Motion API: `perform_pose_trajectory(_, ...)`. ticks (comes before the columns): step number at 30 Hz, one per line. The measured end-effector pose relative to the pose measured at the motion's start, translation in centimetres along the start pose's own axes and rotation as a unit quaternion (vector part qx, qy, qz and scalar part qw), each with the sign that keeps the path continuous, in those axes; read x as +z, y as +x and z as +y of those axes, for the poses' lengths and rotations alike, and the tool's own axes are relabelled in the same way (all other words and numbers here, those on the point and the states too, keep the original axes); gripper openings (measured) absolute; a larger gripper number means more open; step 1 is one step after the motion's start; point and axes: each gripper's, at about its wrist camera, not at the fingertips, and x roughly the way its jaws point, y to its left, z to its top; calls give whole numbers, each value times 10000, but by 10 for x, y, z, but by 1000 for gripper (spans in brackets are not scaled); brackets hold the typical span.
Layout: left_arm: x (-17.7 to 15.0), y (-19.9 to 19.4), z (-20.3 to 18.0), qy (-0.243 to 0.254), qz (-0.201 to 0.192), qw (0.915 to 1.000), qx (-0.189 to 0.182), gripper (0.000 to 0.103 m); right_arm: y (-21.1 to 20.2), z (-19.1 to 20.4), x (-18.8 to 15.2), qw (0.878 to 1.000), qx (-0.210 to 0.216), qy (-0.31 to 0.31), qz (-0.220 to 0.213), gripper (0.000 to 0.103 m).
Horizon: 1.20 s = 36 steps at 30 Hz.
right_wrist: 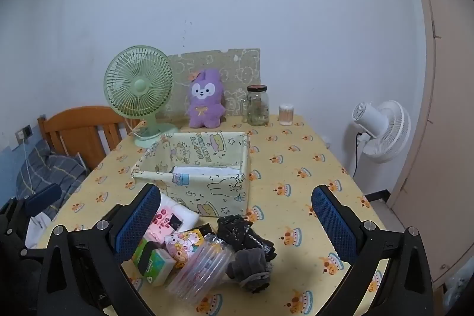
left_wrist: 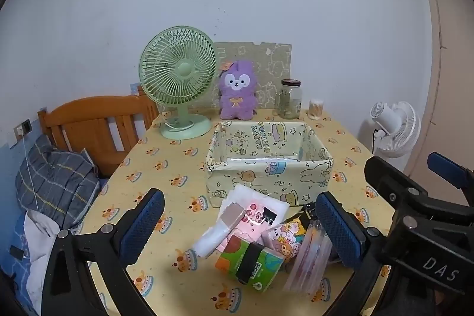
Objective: Organize soft objects
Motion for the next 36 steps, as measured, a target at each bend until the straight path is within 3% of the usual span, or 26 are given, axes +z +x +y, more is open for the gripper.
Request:
perform_pose_trajectory(5, -1, 16, -6, 42, 337, 9994, -52, 103, 3, -3, 1, 10000, -46, 20, -12, 103)
perform_pose_trajectory(36, 1, 7, -4, -25, 261, 9996, -113, 103, -5, -3, -2, 9999, -33, 160, 2, 103)
